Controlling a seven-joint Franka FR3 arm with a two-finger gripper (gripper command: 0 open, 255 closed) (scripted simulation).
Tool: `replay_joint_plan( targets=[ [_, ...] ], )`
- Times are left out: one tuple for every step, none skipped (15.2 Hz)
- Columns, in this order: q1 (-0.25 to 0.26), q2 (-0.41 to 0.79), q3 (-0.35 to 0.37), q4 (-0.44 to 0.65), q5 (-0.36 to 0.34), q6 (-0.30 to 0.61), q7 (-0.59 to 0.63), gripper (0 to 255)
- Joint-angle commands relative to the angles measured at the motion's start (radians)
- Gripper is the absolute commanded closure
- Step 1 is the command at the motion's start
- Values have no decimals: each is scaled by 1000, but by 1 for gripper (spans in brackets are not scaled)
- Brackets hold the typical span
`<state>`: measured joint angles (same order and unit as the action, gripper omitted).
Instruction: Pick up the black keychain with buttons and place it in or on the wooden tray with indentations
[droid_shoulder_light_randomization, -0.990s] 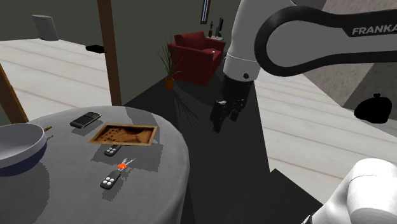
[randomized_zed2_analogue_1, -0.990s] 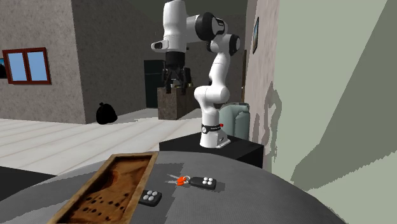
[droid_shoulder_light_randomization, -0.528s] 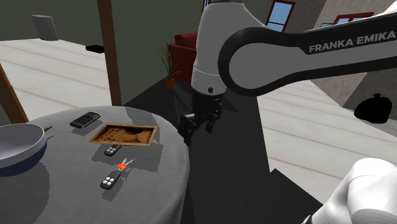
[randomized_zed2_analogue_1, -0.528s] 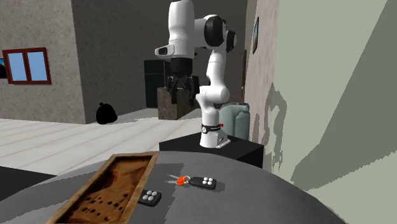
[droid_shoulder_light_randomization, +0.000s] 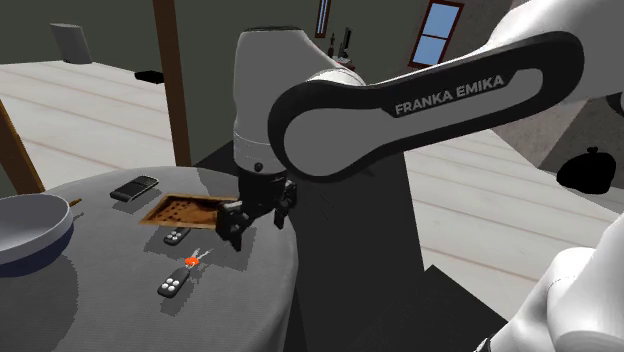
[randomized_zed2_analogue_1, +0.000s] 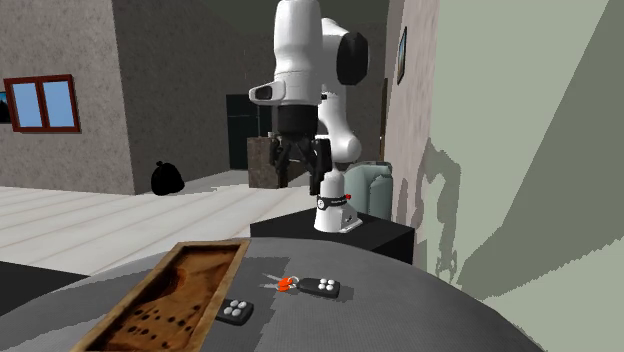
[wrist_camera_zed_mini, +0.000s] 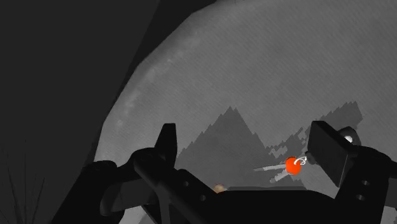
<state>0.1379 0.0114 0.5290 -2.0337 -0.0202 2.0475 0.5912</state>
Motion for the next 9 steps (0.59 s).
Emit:
replay_joint_plan(
  targets=[
    [16,78,14,53,-45,17,56,0],
    [28,119,18,85,-68,20,84,0],
    [42,160,21,119,-92,21,112,0],
    [58,201,22,155,-116,21,138,0],
    [74,242,21,192,-140,19,163,0],
    [93,283,19,232,-162,16,187,0],
    [113,324,15,272,-183,12,209,0],
    [133,365,11,315,-204,6,229,0],
    [155,406,5,360,-223,-1,247,0]
  ],
)
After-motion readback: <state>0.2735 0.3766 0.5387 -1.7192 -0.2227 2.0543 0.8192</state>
